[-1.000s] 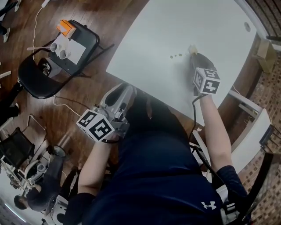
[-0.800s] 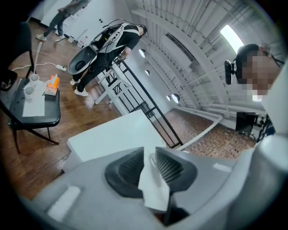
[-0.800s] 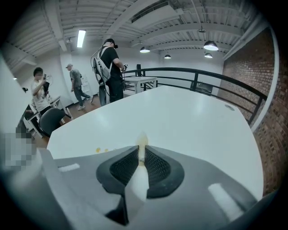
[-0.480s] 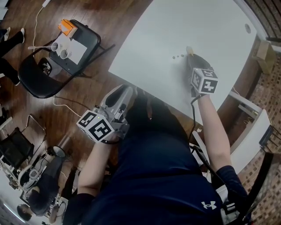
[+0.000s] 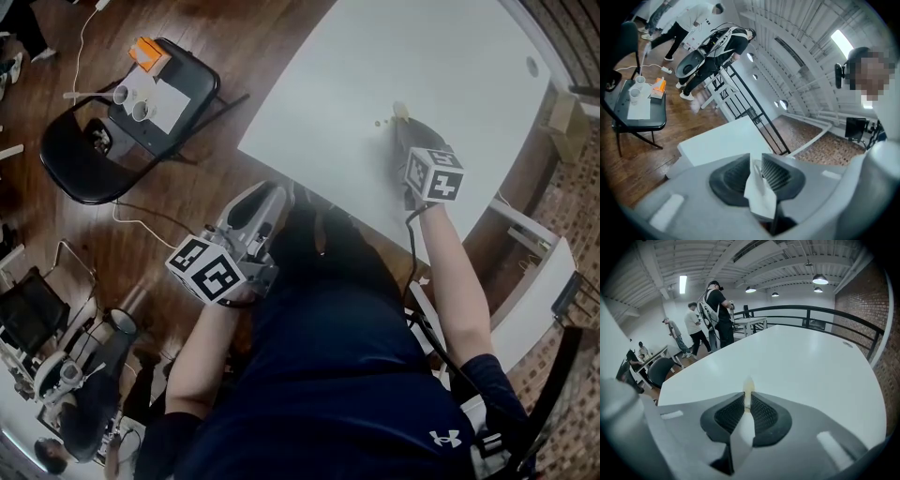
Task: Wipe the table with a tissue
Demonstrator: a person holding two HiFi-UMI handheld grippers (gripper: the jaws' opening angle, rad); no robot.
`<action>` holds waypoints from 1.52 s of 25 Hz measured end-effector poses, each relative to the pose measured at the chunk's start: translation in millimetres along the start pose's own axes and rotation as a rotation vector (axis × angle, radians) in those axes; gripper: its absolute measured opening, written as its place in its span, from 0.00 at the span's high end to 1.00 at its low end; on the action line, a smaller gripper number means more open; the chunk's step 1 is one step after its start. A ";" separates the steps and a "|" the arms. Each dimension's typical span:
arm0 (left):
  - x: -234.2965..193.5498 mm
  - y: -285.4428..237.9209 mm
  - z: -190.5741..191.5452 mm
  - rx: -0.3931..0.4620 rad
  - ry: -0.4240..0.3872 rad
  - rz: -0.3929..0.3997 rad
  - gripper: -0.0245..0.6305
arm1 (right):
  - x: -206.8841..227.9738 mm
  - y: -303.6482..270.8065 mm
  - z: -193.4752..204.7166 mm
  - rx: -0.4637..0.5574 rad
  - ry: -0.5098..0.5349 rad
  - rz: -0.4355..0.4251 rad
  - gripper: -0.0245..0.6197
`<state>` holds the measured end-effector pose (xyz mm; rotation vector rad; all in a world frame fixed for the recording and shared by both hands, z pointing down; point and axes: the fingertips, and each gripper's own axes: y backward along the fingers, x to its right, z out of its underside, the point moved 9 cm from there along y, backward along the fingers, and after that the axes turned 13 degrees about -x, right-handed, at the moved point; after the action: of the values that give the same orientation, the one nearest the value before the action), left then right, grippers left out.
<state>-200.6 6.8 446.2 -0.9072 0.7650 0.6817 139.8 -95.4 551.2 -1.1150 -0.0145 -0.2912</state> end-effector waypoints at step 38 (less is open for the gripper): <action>-10.5 29.0 7.6 0.040 0.040 -0.007 0.85 | -78.3 -13.4 3.6 -0.052 0.094 -0.115 0.89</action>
<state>-227.0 24.6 445.4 -0.8886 0.8080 0.6418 61.8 -80.1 552.3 -1.1528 0.0124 -0.4487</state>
